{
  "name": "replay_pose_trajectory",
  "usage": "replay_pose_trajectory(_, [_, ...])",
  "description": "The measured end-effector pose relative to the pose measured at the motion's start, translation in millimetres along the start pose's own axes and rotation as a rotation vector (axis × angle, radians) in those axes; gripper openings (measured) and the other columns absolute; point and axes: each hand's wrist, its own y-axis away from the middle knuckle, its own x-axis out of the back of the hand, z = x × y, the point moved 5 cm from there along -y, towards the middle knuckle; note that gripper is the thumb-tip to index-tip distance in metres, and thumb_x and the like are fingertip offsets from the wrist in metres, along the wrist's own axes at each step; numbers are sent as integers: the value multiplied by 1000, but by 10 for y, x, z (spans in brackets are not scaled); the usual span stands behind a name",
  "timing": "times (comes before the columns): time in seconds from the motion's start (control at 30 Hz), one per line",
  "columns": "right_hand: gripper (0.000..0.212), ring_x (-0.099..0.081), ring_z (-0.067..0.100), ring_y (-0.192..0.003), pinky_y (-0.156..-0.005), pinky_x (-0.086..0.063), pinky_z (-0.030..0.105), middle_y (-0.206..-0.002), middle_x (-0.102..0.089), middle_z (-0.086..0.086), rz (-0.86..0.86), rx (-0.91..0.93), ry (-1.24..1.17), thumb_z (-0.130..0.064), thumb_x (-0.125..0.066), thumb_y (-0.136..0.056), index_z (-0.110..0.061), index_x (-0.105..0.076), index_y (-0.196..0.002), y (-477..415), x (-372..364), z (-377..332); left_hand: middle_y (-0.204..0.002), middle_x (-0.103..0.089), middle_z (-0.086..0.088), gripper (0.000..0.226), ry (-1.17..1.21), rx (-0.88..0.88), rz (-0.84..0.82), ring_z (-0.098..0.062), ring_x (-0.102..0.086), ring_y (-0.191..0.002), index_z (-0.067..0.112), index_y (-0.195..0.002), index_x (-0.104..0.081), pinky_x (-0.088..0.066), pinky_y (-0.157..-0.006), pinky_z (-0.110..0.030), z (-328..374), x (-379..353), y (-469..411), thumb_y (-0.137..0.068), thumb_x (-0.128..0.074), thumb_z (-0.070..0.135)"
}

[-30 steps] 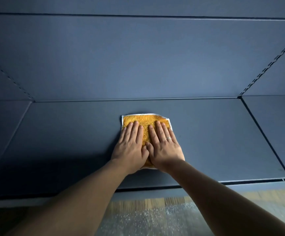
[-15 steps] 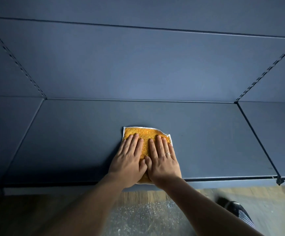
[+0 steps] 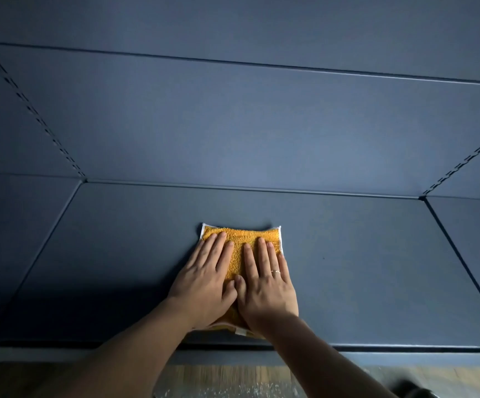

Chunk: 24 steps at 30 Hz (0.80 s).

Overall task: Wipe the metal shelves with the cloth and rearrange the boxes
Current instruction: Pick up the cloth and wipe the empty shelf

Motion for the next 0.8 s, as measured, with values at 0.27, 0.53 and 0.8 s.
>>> replay_pose_trajectory(0.27, [88,23,23,-154,-122,16,42,-168,18,10,-48,4,-32,-58,14,-83,-20,9,-162,-705,137,138,-167,19,-7,84,-31,5,19,-21,20,-154,15,-159,12,6,-126,-41,-217,62,-692,-86,-1,53])
replay_pose_trajectory(0.53, [95,19,23,-155,-125,12,42,-169,16,10,-55,-1,19,-60,19,-77,-20,8,-162,-1221,189,249,-168,18,-6,74,-37,-2,6,-20,19,-154,15,-161,8,10,-125,-38,-394,149,-1189,-101,-21,49])
replay_pose_trajectory(0.8, [68,16,25,-156,-126,11,42,-169,16,10,-91,-33,32,-51,-16,-107,-20,6,-163,-1320,231,228,-169,13,-4,73,-7,2,30,-18,15,-155,17,-162,4,11,-124,-34,-456,172,-1237,-102,-24,49])
